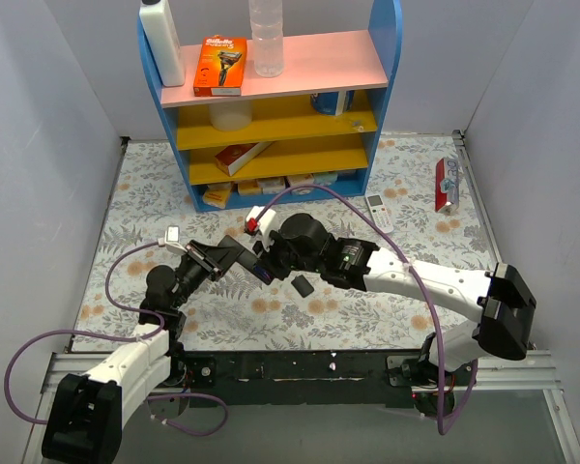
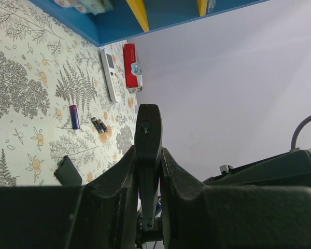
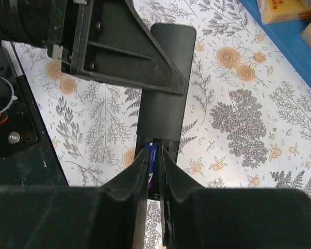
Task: Load the batteries into the remote control
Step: Load the battery into the remote control.
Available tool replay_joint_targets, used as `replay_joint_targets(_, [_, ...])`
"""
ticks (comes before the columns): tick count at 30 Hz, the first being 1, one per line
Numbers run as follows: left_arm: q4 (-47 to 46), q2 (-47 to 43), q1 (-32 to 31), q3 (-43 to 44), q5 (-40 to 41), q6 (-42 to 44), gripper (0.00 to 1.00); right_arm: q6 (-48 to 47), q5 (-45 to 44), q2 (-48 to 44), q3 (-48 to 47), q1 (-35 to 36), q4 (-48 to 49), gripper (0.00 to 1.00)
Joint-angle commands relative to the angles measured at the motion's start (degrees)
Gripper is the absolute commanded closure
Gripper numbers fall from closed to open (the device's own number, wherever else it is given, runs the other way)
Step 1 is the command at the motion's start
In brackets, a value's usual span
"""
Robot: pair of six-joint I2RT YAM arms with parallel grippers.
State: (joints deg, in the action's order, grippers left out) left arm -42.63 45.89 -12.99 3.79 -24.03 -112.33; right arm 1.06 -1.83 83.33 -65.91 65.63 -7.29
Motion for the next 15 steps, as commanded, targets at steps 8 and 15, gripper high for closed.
replay_joint_targets(8, [-2.90, 0.34, -0.28, -0.63, -1.02, 0.10, 1.00, -0.27, 0.07, 3.50, -5.54, 0.03, -2.20, 0.78])
replay_joint_targets(15, [-3.77, 0.69, -0.28, -0.45, -1.28, -0.25, 1.00, 0.26, 0.24, 4.91, -6.51, 0.03, -3.26, 0.78])
